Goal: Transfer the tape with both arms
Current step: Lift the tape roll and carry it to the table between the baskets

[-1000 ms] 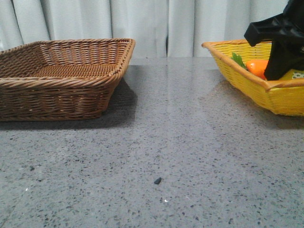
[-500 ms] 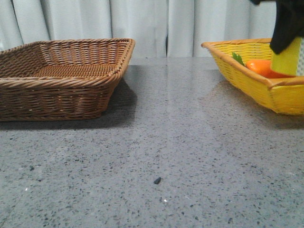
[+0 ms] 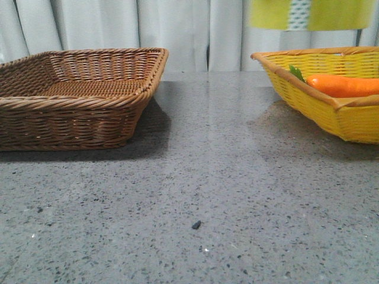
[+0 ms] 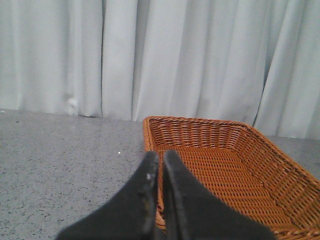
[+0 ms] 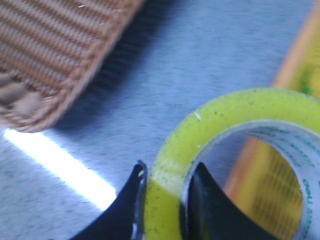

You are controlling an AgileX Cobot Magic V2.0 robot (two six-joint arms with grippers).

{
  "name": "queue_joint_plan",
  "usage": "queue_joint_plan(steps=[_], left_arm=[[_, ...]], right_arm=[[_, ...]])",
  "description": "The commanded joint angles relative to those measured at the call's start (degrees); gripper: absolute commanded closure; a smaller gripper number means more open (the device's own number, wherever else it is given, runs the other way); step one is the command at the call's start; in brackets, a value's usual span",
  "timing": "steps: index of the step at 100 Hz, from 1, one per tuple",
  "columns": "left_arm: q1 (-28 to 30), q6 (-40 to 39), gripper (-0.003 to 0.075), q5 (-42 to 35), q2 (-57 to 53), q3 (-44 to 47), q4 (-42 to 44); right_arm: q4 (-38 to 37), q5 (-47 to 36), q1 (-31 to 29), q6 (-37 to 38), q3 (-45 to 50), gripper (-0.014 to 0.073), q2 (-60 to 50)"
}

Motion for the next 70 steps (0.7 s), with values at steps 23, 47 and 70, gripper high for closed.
queue_joint_plan(steps=[23,47,70], left_arm=[[0.1,-0.6,0.0741,-4.2,1.3,-2.0,-0.6],[0.1,-0.6,0.0741,-4.2,1.3,-2.0,-0.6],[0.1,-0.6,0.0741,-4.2,1.3,-2.0,-0.6]], right_arm=[[-0.9,-6.6,5.6,-0.8,-2.1,0.0634,5.1],[-0.9,-11.8,5.6,-0.8,0.1,0.0634,8.6],[-0.9,-18.3,5.6,-0.8,5.0,0.0634,9.4]])
